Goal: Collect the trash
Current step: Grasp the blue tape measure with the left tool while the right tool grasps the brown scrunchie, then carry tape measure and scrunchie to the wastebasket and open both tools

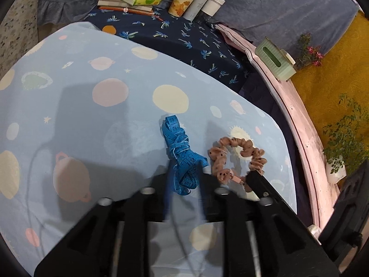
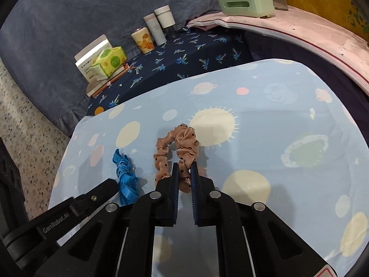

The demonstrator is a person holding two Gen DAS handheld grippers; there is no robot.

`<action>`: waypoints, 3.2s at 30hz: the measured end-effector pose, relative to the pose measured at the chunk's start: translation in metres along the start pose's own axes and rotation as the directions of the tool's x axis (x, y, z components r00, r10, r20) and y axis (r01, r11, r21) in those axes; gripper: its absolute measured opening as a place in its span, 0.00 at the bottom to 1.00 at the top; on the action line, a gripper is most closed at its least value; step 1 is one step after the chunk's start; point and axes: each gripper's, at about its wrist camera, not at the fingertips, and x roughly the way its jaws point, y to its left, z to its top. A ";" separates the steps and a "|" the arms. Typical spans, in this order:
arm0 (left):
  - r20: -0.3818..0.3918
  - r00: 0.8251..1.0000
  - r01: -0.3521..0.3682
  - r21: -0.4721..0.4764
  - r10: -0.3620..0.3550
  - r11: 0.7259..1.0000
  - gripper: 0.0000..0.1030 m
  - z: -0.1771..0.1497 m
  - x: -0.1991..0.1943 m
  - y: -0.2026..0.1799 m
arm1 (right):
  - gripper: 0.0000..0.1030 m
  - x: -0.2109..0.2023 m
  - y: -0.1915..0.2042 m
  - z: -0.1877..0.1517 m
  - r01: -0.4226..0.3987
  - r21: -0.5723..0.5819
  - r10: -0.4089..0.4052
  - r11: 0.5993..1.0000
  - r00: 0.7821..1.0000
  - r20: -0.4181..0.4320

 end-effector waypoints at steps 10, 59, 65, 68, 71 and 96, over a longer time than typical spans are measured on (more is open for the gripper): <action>-0.025 0.999 -0.043 0.009 0.043 0.999 0.35 0.005 0.027 -0.004 | 0.09 -0.012 -0.018 0.001 -0.007 0.045 0.006 0.999 1.000 0.016; -0.020 0.985 0.163 0.416 -0.170 0.895 0.21 -0.160 -0.129 -0.220 | 0.09 -0.274 -0.138 -0.067 0.034 0.207 -0.101 0.978 0.942 0.321; -0.063 0.976 0.214 0.498 -0.210 0.840 0.22 -0.194 -0.132 -0.265 | 0.09 -0.304 -0.176 -0.079 0.066 0.259 -0.157 0.964 0.925 0.347; -0.098 0.967 0.249 0.536 -0.233 0.807 0.22 -0.210 -0.131 -0.287 | 0.09 -0.318 -0.196 -0.085 0.083 0.288 -0.188 0.954 0.915 0.358; -0.136 0.957 0.288 0.564 -0.257 0.774 0.22 -0.227 -0.129 -0.308 | 0.09 -0.329 -0.215 -0.093 0.098 0.320 -0.218 0.942 0.906 0.364; -0.224 0.949 0.316 0.643 -0.223 0.698 0.50 -0.279 -0.081 -0.365 | 0.09 -0.351 -0.322 -0.130 0.139 0.477 -0.322 0.868 0.888 0.328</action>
